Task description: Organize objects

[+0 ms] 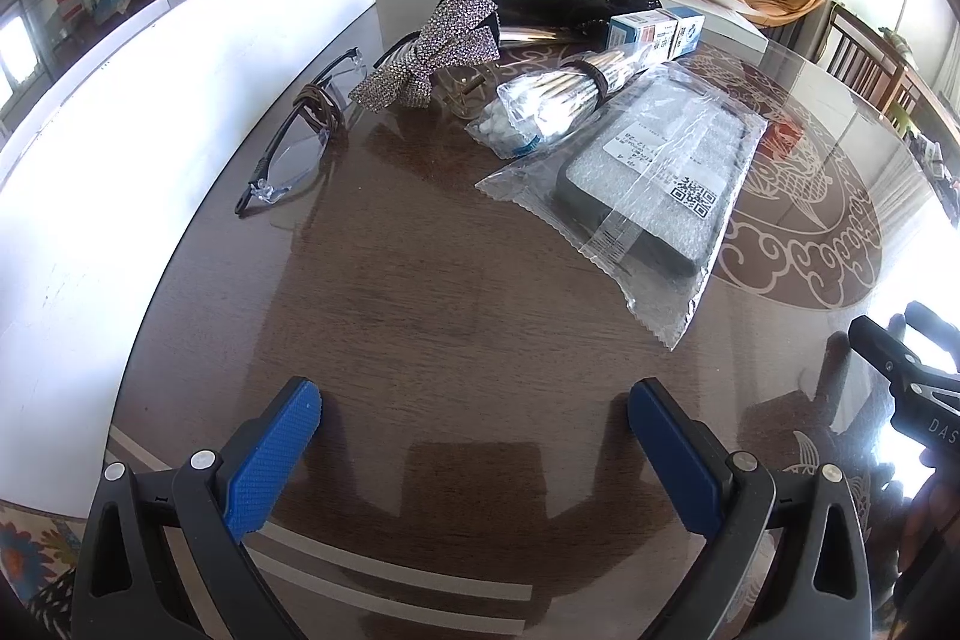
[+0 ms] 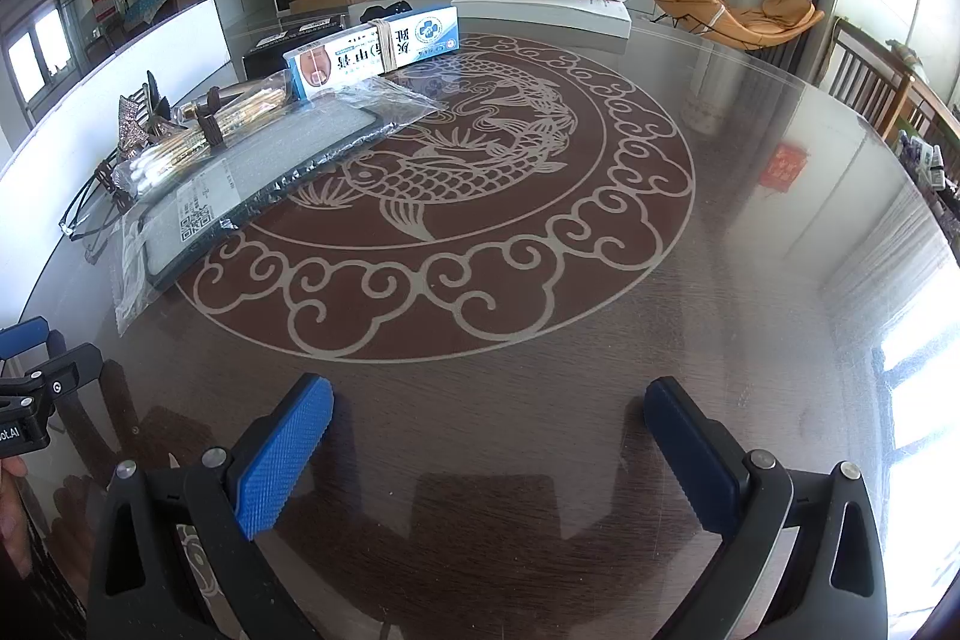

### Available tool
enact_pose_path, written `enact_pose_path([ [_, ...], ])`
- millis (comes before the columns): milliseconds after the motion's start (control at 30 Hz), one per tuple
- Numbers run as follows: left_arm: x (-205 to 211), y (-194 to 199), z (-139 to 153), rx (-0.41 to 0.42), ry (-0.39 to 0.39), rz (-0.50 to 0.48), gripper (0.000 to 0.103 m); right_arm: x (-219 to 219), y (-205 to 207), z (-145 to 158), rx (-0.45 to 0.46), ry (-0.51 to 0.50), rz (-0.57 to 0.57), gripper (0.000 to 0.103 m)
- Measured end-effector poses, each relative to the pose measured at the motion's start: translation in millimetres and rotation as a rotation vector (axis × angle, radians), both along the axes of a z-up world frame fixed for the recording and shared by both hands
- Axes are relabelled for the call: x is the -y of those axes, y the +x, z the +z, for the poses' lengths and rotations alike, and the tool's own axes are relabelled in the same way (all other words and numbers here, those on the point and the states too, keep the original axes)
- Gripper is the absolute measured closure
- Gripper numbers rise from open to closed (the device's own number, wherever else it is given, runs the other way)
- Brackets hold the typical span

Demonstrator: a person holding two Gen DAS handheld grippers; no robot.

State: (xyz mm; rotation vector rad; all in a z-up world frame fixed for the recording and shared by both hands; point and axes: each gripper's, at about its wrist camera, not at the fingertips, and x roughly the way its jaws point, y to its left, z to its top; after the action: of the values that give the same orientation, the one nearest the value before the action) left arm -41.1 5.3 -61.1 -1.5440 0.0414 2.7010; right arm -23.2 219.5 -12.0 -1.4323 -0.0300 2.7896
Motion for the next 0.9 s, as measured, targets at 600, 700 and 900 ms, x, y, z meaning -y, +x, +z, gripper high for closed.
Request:
enact_pose_path([
  [600,9,0,1,-0.002,0.001,0.054,0.0,0,0,0,0.0,0.0,0.0,0.0],
  [700,9,0,1,-0.001,0.001,0.054,0.0,0,0,0,0.0,0.0,0.0,0.0],
  [900,13,-1,0,-0.002,0.0,0.076,0.0,0,0,0,0.0,0.0,0.0,0.0],
])
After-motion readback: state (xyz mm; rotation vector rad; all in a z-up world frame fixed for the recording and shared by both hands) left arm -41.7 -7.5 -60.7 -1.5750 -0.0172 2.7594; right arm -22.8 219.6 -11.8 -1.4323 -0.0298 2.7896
